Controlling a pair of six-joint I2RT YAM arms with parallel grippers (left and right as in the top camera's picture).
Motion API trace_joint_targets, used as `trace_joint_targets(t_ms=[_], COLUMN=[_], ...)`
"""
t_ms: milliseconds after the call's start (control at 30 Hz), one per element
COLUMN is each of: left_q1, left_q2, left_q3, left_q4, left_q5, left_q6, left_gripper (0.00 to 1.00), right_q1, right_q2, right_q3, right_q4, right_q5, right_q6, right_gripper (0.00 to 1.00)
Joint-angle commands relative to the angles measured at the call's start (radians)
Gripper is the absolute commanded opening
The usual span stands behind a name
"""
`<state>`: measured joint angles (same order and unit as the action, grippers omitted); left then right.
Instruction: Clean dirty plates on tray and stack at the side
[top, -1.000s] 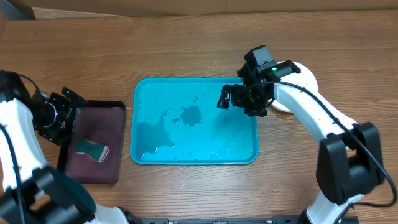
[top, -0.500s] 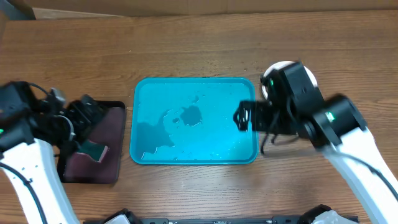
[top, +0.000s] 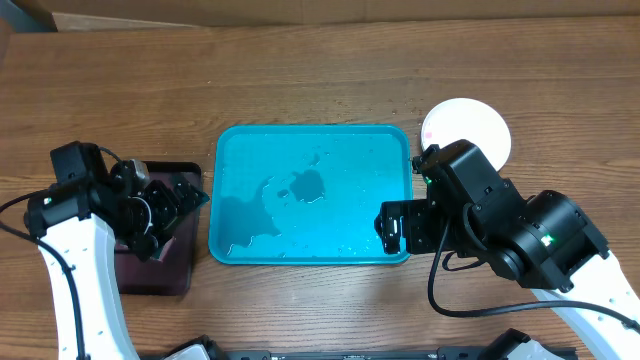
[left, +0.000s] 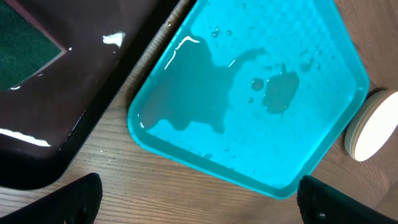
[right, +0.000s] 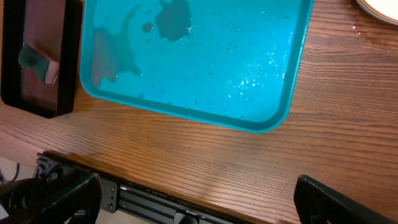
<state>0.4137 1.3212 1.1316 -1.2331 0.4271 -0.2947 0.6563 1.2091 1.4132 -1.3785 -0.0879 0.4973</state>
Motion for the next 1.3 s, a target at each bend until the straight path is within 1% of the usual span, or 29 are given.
trace_joint_targets(t_ms=[0,200,800,900,967,1067,1167,1267], left_q1=[-0.003,-0.003,-0.003,-0.003,-0.003,-0.003,-0.003,-0.003], left_q2=[0.028,0.055,0.057,0.057,0.057,0.057,0.057,0.057], left_q3=[-0.009,-0.009,-0.009,-0.009,-0.009,-0.009,-0.009,-0.009], left_q4=[0.003,0.004,0.004,0.004,0.004,0.004,0.004,0.004], left_q5=[0.008,0.007,0.007,0.007,0.007,0.007,0.007,0.007], left_q6=[0.018,0.019,0.019,0.019,0.019,0.019,0.019,0.019], left_gripper=[1.0,1.0,1.0,1.0,1.0,1.0,1.0,1.0], right_q1=[0.005,0.005,0.005,0.003,0.003,0.002,-0.014,-0.064], right_q2=[-0.003,-0.003,-0.003,-0.013,-0.024,-0.053,-0.096,-0.155], right_q3=[0.002,0.002,0.002,0.002,0.0,-0.022,-0.084,-0.192], right_q4=[0.003,0.003,-0.018,-0.018,0.006,0.09,0.161,0.239], right_q5=[0.017,0.017,0.017,0.053,0.09,0.116,0.113,0.093], right_q6=[0.005,0.005,0.004,-0.003,-0.003,-0.028,-0.047,-0.049], right_gripper=[1.0,1.0,1.0,1.0,1.0,1.0,1.0,1.0])
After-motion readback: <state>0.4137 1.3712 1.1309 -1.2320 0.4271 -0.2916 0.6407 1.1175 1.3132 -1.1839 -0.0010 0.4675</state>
